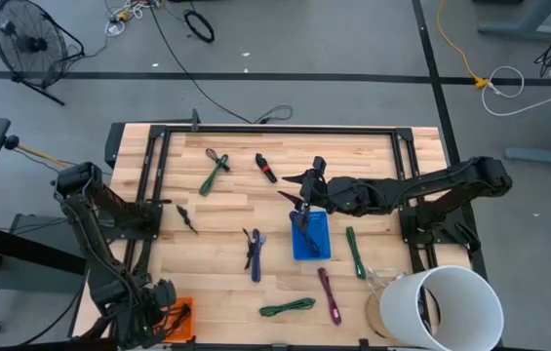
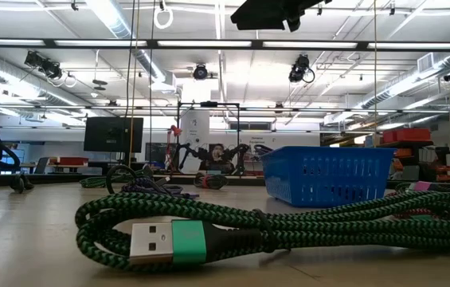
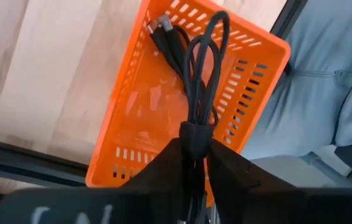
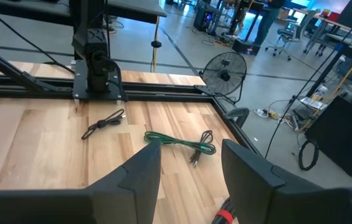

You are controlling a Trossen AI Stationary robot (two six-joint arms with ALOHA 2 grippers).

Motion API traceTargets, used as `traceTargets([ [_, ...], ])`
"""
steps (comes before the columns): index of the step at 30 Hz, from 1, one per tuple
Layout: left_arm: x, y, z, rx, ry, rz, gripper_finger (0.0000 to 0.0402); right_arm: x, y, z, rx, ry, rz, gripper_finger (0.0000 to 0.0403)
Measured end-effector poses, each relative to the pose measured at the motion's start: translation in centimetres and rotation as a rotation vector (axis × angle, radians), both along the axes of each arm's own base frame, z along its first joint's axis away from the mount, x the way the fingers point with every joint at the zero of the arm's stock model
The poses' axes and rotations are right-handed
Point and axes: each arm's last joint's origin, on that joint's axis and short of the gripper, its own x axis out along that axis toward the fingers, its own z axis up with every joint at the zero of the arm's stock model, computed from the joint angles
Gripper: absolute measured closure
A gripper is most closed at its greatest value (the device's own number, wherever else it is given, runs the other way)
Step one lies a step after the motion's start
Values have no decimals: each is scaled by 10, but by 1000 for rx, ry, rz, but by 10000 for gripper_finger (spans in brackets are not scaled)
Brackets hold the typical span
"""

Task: Pick & Place USB Port
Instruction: Put the black charger cable into the orange bin

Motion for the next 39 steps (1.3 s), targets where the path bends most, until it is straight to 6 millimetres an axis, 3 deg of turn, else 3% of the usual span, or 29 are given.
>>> traceTargets([
  [19,1,-1,0,-1,-23,-1,299,0,0,0,0,1,0,234],
  [27,11,5,1,95,-163,-110,298,0,0,0,0,1,0,234],
  [31,19,22,-1,269,-202,-126,301,0,0,0,0,1,0,234],
  [39,10,74,3,809,-24,-247,332,0,0,0,1,2,3,234],
])
